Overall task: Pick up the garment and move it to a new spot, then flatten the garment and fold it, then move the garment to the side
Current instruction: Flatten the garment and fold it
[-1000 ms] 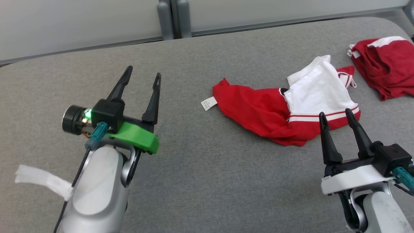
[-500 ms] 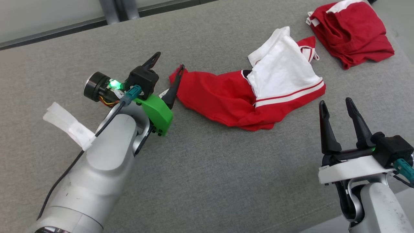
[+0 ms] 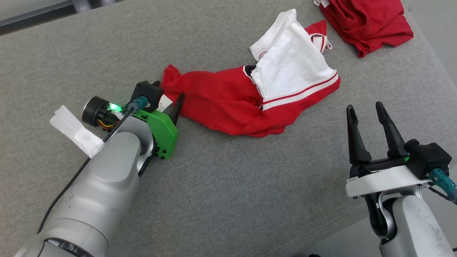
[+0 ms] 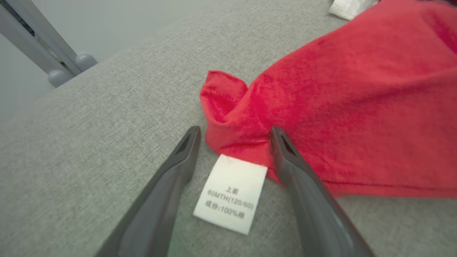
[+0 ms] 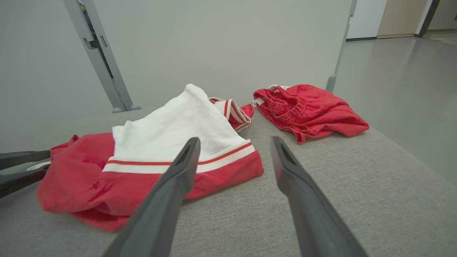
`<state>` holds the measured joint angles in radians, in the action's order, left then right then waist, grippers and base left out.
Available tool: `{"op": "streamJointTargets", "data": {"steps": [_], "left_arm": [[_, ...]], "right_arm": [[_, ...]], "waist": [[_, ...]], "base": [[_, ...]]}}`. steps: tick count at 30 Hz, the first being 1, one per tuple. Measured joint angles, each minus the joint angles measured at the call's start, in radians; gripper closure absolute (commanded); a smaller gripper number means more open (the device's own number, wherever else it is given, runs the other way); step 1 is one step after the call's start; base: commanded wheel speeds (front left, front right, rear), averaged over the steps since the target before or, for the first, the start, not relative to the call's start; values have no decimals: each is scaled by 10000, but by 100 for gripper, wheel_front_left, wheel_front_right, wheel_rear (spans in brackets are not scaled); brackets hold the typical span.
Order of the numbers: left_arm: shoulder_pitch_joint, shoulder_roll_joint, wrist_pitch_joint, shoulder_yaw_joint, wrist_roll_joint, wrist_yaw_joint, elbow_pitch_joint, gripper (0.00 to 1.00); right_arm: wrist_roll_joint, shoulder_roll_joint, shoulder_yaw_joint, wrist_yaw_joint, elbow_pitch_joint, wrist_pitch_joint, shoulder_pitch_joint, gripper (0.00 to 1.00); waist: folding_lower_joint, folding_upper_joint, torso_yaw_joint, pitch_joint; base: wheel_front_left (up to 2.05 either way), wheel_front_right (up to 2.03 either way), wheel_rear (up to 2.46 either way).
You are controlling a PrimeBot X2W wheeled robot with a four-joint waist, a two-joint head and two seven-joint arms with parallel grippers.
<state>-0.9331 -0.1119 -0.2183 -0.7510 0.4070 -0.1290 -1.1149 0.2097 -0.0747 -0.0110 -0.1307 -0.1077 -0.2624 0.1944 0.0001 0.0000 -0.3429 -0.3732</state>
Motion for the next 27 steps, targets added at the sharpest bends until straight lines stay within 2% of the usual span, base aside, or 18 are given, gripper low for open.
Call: {"op": "streamJointTargets", "data": {"steps": [1, 2, 8, 12, 14, 21, 27], "left_arm": [[-16, 6, -4, -105, 165, 0, -10, 64], [-31, 17, -52, -190, 249, 0, -4, 100], [-217, 73, -357, -408, 784, 0, 180, 100], [-202, 27, -410, 109, 1062, 2, 782, 100], [-95, -82, -431, 556, 1097, 161, 1538, 100], [1943, -685, -439, 1799, 959, 734, 3647, 100], [4231, -1200, -439, 2424, 855, 1200, 4989, 100]], "right_arm": [[-2, 8, -2, 0, 4, -2, 13, 0], [-2, 12, 8, 0, 8, -2, 14, 0], [-23, 17, 81, 0, 12, -2, -8, 0], [-29, -33, 146, 0, -6, 0, -167, 0], [-58, -65, 174, 0, -13, 0, -294, 0], [-109, -155, 261, 0, -113, -2, -694, 0], [-107, -184, 272, 0, -219, -2, -943, 0]], "waist": [[0, 0, -32, -16], [0, 0, -46, -26], [0, 0, 100, 97], [0, 0, 319, 324], [0, 0, 505, 462], [-1, 0, 1258, 1022], [-1, 0, 1978, 1502]], "base": [[0, 0, 0], [0, 0, 0], [0, 0, 0], [0, 0, 0], [0, 0, 0], [0, 0, 0], [0, 0, 0]]}}
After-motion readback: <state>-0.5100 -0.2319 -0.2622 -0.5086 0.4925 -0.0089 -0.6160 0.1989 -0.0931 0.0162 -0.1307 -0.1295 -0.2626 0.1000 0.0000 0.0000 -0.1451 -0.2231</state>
